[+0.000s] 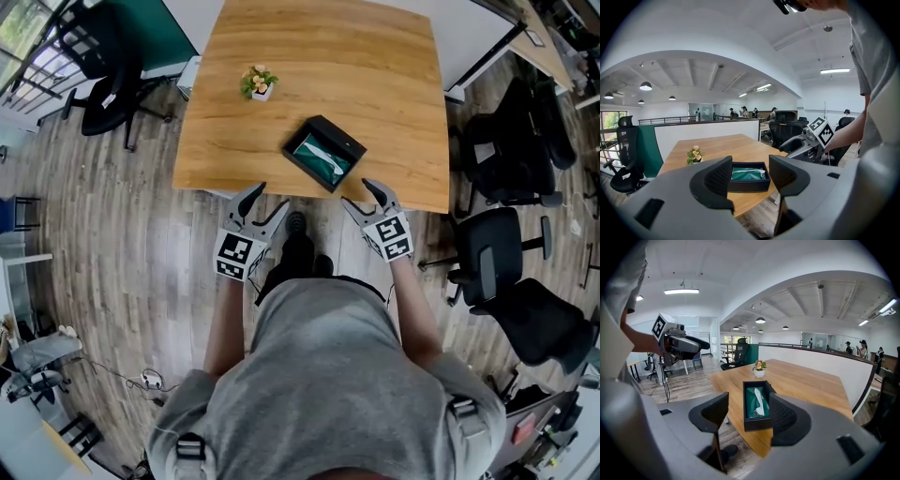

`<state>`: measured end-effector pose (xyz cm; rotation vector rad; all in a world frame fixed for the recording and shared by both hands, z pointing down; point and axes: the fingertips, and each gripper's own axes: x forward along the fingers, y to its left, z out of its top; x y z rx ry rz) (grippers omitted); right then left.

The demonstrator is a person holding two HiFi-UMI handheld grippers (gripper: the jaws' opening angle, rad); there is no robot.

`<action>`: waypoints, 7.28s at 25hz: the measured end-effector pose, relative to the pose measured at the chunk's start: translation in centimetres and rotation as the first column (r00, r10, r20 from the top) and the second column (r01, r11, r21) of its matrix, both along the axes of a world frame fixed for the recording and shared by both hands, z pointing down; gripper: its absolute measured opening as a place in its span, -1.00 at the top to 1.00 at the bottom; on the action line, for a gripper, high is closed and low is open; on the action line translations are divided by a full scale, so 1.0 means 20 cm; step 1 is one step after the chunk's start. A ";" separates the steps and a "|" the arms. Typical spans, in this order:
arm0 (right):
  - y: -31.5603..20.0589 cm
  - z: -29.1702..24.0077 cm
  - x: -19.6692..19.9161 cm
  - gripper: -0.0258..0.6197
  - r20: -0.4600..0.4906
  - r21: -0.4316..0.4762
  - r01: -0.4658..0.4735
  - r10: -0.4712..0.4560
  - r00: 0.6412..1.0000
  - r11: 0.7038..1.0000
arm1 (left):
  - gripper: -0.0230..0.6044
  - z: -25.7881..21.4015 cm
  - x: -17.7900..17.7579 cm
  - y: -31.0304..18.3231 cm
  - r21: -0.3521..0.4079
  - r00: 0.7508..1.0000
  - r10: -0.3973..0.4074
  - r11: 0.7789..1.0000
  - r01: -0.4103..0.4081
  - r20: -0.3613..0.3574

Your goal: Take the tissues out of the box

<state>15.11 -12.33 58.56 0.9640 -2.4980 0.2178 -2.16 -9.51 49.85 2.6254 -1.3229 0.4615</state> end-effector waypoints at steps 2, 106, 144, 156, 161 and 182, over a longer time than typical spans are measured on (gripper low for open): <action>-0.04 0.02 -0.03 0.06 -0.011 -0.010 0.005 -0.005 1.000 1.000 | 0.10 0.01 -0.02 -0.06 -0.008 1.000 0.009 1.000 -0.009 -0.003; -0.55 0.70 -0.41 0.88 -0.399 -0.346 0.157 -0.296 0.868 0.925 | 0.14 0.39 -0.26 -0.87 -0.129 0.979 0.196 0.971 -0.202 -0.057; -0.58 0.31 -0.37 0.88 -0.309 -0.197 0.114 -0.172 0.935 0.974 | 0.15 0.23 -0.23 -0.80 -0.066 0.968 0.248 0.966 -0.250 -0.031; -0.64 0.13 -0.37 0.88 -0.268 -0.160 0.122 -0.162 0.950 0.979 | 0.15 0.18 -0.24 -0.82 -0.048 0.968 0.250 0.967 -0.251 -0.032; -0.67 0.04 -0.38 0.88 -0.259 -0.125 0.121 -0.150 0.954 0.985 | 0.15 0.18 -0.24 -0.83 -0.042 0.967 0.252 0.966 -0.253 -0.032; -0.69 -0.11 -0.38 0.88 -0.215 -0.072 0.131 -0.143 0.966 0.989 | 0.15 0.19 -0.26 -0.83 -0.062 0.971 0.237 0.969 -0.237 -0.014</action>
